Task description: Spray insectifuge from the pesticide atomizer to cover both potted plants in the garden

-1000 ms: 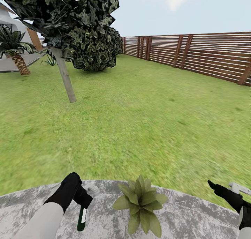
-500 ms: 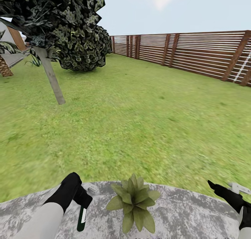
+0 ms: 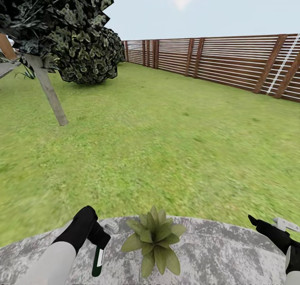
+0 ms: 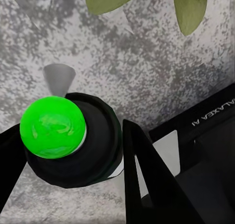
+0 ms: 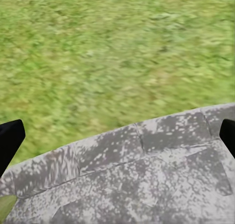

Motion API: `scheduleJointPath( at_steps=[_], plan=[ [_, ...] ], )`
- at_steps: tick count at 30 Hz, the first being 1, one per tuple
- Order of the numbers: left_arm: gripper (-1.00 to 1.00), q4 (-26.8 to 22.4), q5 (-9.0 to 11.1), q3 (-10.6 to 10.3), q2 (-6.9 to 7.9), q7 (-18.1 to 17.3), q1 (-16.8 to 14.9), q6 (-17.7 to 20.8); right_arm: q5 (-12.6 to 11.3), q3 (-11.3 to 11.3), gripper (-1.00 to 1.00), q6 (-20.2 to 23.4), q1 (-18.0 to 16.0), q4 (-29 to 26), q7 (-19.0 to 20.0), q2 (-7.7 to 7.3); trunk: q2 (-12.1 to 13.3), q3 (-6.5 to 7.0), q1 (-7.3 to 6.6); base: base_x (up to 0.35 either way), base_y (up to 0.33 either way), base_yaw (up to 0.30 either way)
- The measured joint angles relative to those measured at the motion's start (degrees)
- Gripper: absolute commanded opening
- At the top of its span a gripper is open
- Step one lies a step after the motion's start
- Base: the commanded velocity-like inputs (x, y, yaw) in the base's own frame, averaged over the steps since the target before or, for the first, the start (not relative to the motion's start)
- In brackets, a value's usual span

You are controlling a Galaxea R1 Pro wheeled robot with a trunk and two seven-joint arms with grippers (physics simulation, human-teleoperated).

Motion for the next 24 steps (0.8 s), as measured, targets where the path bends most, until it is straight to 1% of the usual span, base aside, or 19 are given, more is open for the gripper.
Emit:
scheduleJointPath(
  at_steps=[12, 13, 24],
  plan=[
    [-1.0, 0.0, -0.01, -0.05, 0.0, 0.01, -0.01, 0.0, 0.0, 0.0, 1.0, 0.0, 0.0, 0.0, 0.0, 0.0, 0.0, -0.24, 0.0, 0.0, 0.0, 0.0],
    [-1.0, 3.65, 0.03, -0.2, -0.02, 0.05, 0.03, 0.07, 0.0, 0.0, 1.0, 0.0, 0.0, -0.04, 0.0, 0.0, 0.0, -0.25, 0.0, 0.0, 0.0, 0.0],
    [-1.0, 3.9, 0.07, -0.2, -0.07, 0.05, -0.01, -0.09, 0.0, 0.0, 1.0, 0.0, 0.0, -0.05, 0.0, 0.0, 0.0, -0.4, 0.0, 0.0, 0.0, 0.0]
  ],
)
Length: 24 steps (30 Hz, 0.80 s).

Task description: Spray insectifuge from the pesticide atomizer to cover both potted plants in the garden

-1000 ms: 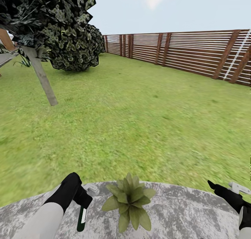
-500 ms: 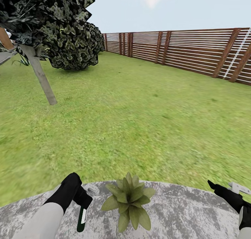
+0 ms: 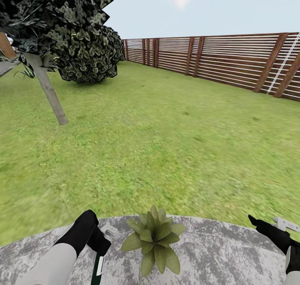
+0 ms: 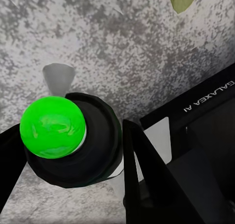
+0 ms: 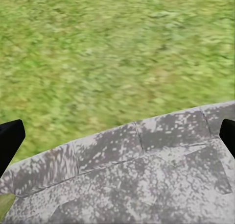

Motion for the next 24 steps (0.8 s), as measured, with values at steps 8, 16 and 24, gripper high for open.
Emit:
scheduleJointPath(
  at_steps=[8, 16, 24],
  plan=[
    [-1.0, -0.03, 0.03, -0.07, -0.01, 0.0, 0.0, 0.0, 0.0, 0.0, 1.0, 0.0, 0.0, 0.01, 0.0, 0.0, 0.0, -0.42, 0.0, 0.0, 0.0, 0.0],
    [-1.0, 0.06, -0.09, -0.01, 0.01, -0.08, 0.0, 0.08, 0.0, 0.0, 1.0, 0.0, 0.0, 0.0, 0.0, 0.0, 0.0, -1.11, 0.0, 0.02, 0.0, 0.0],
    [-1.0, 0.06, -0.12, 0.0, 0.03, -0.09, 0.0, 0.17, 0.0, 0.0, 1.0, 0.0, 0.0, 0.0, 0.0, 0.0, 0.0, -1.19, -0.02, 0.253, 0.0, 0.0]
  ],
)
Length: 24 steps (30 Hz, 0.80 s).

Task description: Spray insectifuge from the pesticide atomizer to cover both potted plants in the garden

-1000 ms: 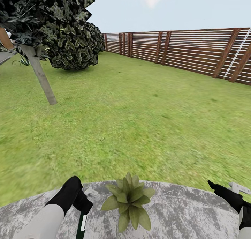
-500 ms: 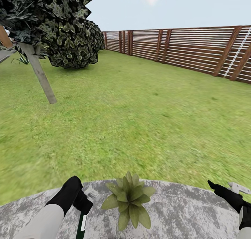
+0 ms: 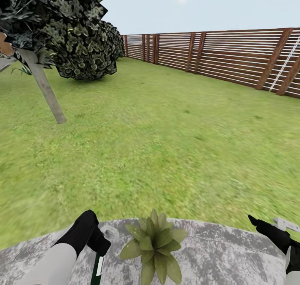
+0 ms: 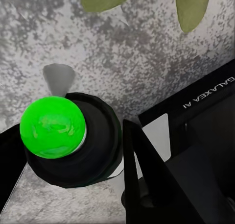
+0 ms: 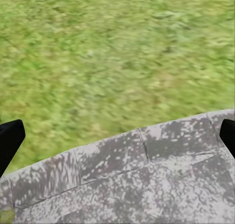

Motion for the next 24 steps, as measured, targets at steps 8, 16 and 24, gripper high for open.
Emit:
scheduleJointPath(
  at_steps=[8, 16, 24],
  plan=[
    [-1.0, 0.01, -0.01, -0.07, 0.01, -0.08, 0.0, 0.02, 0.0, 0.0, 1.0, 0.0, 0.0, -0.02, 0.0, 0.0, 0.0, -0.07, 0.02, 0.032, 0.0, -0.017],
    [-1.0, -0.4, -0.09, -0.15, 0.14, 0.01, -0.2, 0.08, -0.01, 0.0, 1.0, 0.0, 0.01, -0.02, 0.0, 0.0, 0.0, -0.68, 0.03, 0.0, 0.0, -0.135],
    [-1.0, -0.59, -0.09, -0.16, 0.22, -0.07, -0.52, 0.09, 0.0, 0.0, 1.0, 0.0, 0.0, 0.0, 0.0, 0.0, 0.0, -0.92, 0.03, 0.0, 0.0, -0.026]
  ],
)
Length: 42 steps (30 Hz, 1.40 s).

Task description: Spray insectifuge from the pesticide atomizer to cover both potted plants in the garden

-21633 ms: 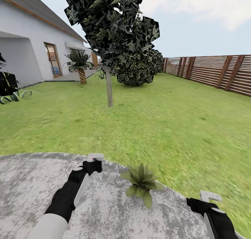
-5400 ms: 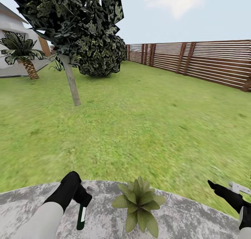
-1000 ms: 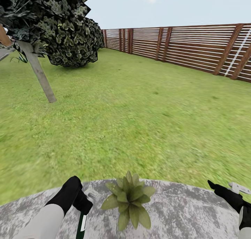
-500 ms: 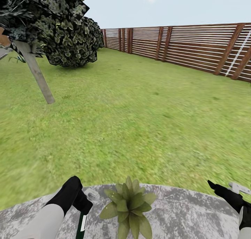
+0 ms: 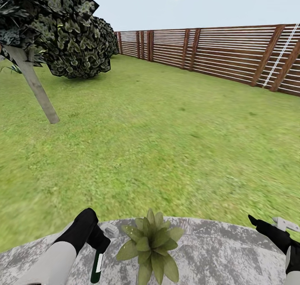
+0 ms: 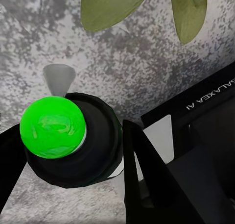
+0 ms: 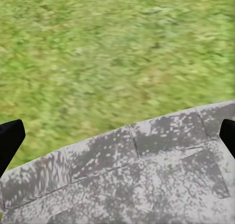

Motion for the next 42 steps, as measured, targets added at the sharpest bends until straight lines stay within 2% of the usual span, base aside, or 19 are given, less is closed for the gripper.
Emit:
scheduleJointPath(
  at_steps=[11, 20, 30, 32, 33, 34, 36, 38, 42],
  plan=[
    [-1.0, 0.68, -0.01, -0.19, -0.01, 0.24, 0.47, -0.13, 0.0, 0.0, 1.0, 0.0, 0.0, 0.04, -0.03, 0.0, 0.0, -0.01, 0.0, 0.0, 0.0, 0.0],
    [-1.0, 7.58, 0.01, -0.23, -0.02, 0.62, 0.59, -0.5, -0.01, 0.0, 1.0, 0.0, 0.0, 0.05, -0.09, 0.0, 0.0, -0.11, 0.0, 0.0, 0.0, -0.025],
    [-1.0, 8.02, 0.0, -0.47, 0.07, 0.66, 0.59, -0.5, -0.01, 0.0, 1.0, 0.0, 0.01, 0.05, -0.02, 0.0, 0.0, -0.76, 0.0, 0.0, 0.0, -0.155],
    [-1.0, 7.99, -0.88, -1.01, 0.22, 1.01, 0.59, -0.52, 0.0, 0.0, 1.0, 0.0, 0.0, 0.05, -0.01, 0.0, 0.0, -0.81, 0.0, 0.0, 0.0, -0.032],
    [-1.0, 7.99, -1.99, -1.28, 0.35, 1.49, 0.59, -0.53, 0.0, 0.0, 1.0, 0.0, 0.0, 0.05, -0.01, 0.0, 0.0, -0.82, 0.0, 0.0, 0.0, -0.01],
    [-1.0, 7.97, -5.49, -1.42, 0.91, 2.52, 0.58, -0.71, 0.0, 0.0, 1.0, 0.0, 0.0, 0.06, 0.0, 0.0, 0.0, -0.82, 0.0, 0.0, 0.0, -0.007],
    [-1.0, 7.91, -7.64, -1.51, 1.37, 3.3, 0.59, -0.4, 0.01, 0.0, 1.0, -0.01, 0.0, 0.06, 0.0, 0.0, 0.0, -0.82, 0.0, 0.0, 0.0, -0.003],
    [-1.0, 7.79, -8.43, -1.39, 1.76, 3.85, 0.59, -0.3, 0.01, 0.0, 1.0, -0.01, 0.0, 0.06, 0.0, 0.0, 0.0, -0.82, 0.0, 0.0, 0.0, -0.001],
    [-1.0, 7.21, -8.71, -1.26, 2.09, 5.73, 0.59, -0.16, 0.01, 0.0, 1.0, -0.01, 0.0, 0.05, -0.06, 0.0, 0.0, -0.83, 0.0, 0.0, 0.0, 0.0]
  ],
)
